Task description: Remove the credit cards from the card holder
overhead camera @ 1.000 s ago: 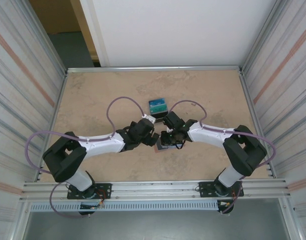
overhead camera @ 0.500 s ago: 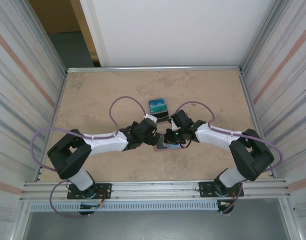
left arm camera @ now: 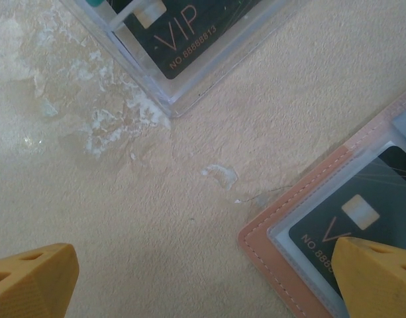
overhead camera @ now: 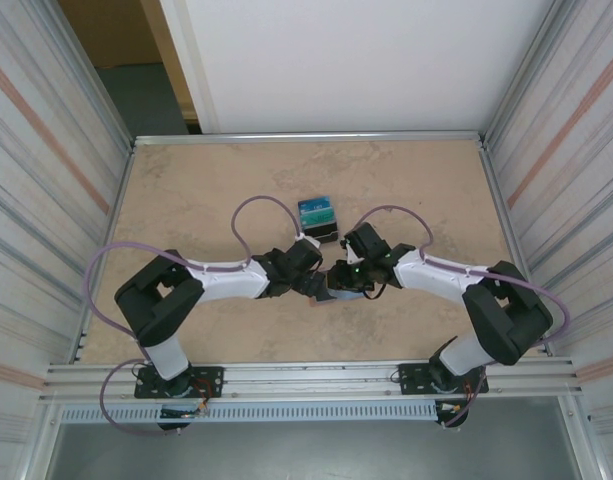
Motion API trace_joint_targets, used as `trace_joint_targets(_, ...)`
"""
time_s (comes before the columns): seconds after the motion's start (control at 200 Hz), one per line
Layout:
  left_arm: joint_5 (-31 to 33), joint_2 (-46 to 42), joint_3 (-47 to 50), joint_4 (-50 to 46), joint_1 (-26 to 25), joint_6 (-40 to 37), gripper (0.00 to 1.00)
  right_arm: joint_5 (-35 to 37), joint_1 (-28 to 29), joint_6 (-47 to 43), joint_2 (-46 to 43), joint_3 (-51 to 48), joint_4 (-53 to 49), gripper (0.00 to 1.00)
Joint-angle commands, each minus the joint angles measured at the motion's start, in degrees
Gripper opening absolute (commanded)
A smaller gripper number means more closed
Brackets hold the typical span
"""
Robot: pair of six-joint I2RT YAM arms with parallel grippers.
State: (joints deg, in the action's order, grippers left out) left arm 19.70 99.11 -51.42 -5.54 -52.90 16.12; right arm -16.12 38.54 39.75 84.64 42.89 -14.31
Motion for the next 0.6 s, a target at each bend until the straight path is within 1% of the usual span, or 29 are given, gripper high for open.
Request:
trace_joint_targets(0.0,1.76,1.43,-1.05,-4.11,-0.26,1.15,0.99,4.62,-0.32,0.11,-2.61,-0.53,-3.98,0.32)
trace_joint_targets(0.175,2.47,1.02,-1.31,-5.31,-0.28,1.28,0.99,9.94,-1.85,0.07,-5.88,-1.25,-7.33,0.35)
trace_joint_targets(0.346,2.88,0.12,-2.19,-6.48,-0.7,0.87,0.99,11.76,-6.08,-0.11,-9.72,-3.35,-9.33,0.37)
trace_joint_targets(0.446,4.08,0.39,-4.18,-7.64,-1.98,-0.22,0.99,11.89,-8.48,-0.24,-11.52,-4.71,-9.85,0.38)
trace_joint_targets(0.551,7.01,2.04,-7.72,-9.53,-4.07,-1.95,0.99,12.08,-10.63,-0.52,-14.16,-5.75,-10.81,0.38)
trace_joint_targets(0.591,8.21,2.85,-9.08,-10.26,-5.02,-2.67,0.99,12.54,-11.44,-0.46,-15.45,-5.94,-11.53,0.36)
